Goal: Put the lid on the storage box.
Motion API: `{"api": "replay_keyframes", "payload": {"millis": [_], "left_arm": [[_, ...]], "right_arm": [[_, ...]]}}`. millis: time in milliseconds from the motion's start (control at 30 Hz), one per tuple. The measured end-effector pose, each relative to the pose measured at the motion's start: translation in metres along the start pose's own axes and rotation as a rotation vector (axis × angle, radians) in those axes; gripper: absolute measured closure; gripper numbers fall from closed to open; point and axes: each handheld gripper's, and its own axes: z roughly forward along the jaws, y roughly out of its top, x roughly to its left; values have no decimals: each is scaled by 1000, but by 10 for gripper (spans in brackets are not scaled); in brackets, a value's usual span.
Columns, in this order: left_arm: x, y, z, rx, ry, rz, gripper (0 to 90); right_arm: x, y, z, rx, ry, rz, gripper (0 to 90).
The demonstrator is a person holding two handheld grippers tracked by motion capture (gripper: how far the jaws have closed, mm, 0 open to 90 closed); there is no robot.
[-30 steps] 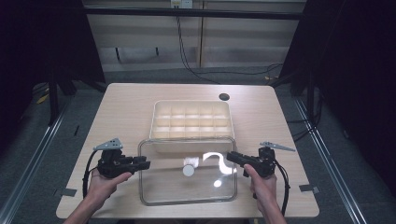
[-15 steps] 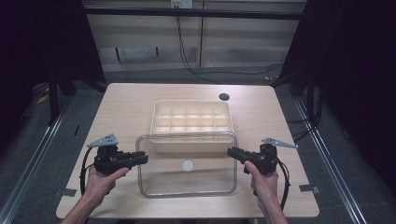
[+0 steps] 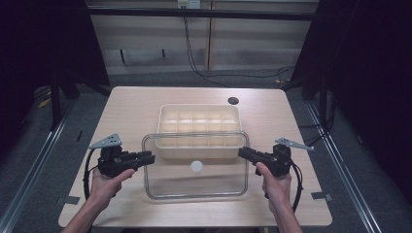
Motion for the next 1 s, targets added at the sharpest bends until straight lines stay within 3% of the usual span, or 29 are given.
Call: {"api": "replay_keyframes", "payload": {"millis": [433,1000], "left_arm": [[3,17,-5,-25,17,-3,698],[7,47,-3,-55,45,26,693]], "right_arm": [[5,17,3,-18,13,-25,687],[1,41,10,-44,19,-33,684]]}}
